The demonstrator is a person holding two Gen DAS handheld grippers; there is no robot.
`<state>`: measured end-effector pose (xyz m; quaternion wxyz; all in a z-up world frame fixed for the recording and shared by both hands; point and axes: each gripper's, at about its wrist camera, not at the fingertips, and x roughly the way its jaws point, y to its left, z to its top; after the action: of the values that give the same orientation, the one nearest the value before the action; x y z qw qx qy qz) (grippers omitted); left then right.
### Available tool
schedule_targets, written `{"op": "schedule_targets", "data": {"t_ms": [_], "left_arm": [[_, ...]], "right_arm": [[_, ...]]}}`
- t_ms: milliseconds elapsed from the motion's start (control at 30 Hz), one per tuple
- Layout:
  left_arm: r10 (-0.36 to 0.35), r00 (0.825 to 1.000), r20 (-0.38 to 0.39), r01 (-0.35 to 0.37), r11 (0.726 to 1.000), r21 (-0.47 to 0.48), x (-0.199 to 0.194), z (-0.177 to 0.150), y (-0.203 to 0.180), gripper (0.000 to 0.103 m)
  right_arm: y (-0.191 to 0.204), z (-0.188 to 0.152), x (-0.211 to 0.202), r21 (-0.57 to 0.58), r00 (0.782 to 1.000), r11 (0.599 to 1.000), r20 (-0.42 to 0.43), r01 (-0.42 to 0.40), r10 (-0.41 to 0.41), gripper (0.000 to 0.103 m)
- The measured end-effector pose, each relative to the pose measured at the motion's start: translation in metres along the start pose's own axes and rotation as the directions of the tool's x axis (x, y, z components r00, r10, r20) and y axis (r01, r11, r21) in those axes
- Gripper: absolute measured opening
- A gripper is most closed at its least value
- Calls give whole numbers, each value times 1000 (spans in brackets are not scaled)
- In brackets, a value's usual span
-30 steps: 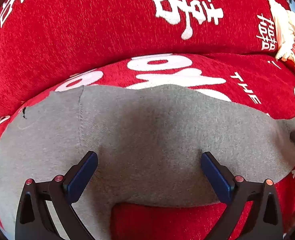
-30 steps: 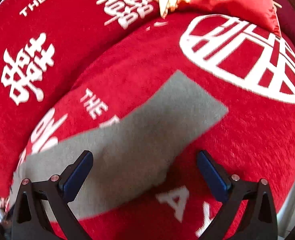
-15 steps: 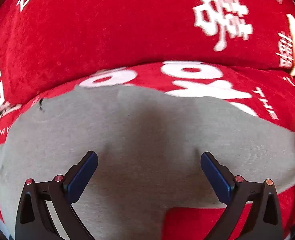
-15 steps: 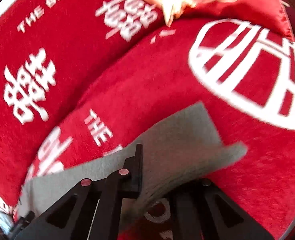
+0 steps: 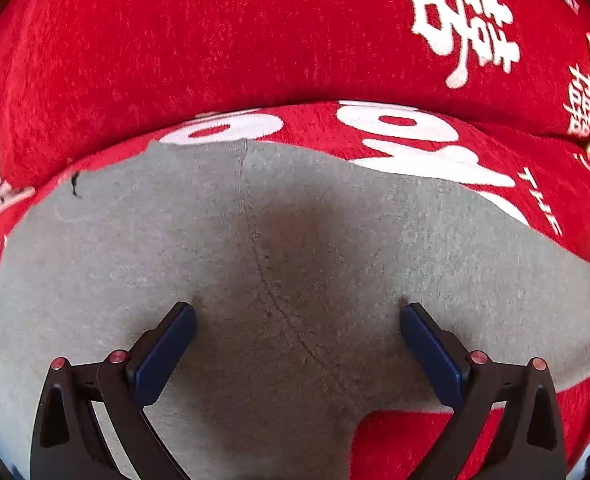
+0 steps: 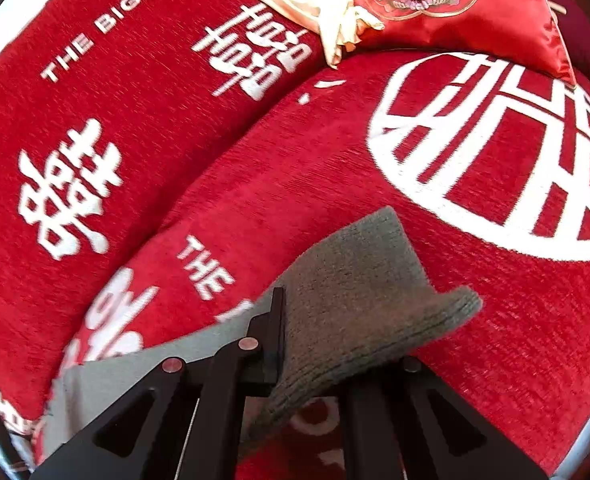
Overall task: Fold small clothes
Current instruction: 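Carry the sleeve across the sweater body with the right gripper, then release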
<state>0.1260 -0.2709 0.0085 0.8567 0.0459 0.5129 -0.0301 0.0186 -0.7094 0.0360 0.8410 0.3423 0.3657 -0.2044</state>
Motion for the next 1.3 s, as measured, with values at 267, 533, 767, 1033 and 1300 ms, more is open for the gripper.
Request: {"op": "schedule_targets", "data": {"t_ms": [267,533,767,1033,1300], "left_arm": [[40,997,72,-44,997,65,-36,-18,44,103],[80,995,54,-84,995,63,-55,-43,134,103],[39,998,41,-36,997,-64,-52,-68,225,103],[45,997,67,-33,984,-176,-40,-86,302,103],[-90,989,116,120,953,-279,-50,-93,333,103]], "right_arm": [[12,-6,-7,-8,997,997,-29,-74,74,5],[39,-25,-19,33,987,988,-48,-153,154,5],[111,-47,-30,-7,983,986,-81,-168,167,5],[203,-90,-38,-50,981,985,-106,-166,160,5],[292,-127,-41,-107,985,981,-87,-159,150,5]]}}
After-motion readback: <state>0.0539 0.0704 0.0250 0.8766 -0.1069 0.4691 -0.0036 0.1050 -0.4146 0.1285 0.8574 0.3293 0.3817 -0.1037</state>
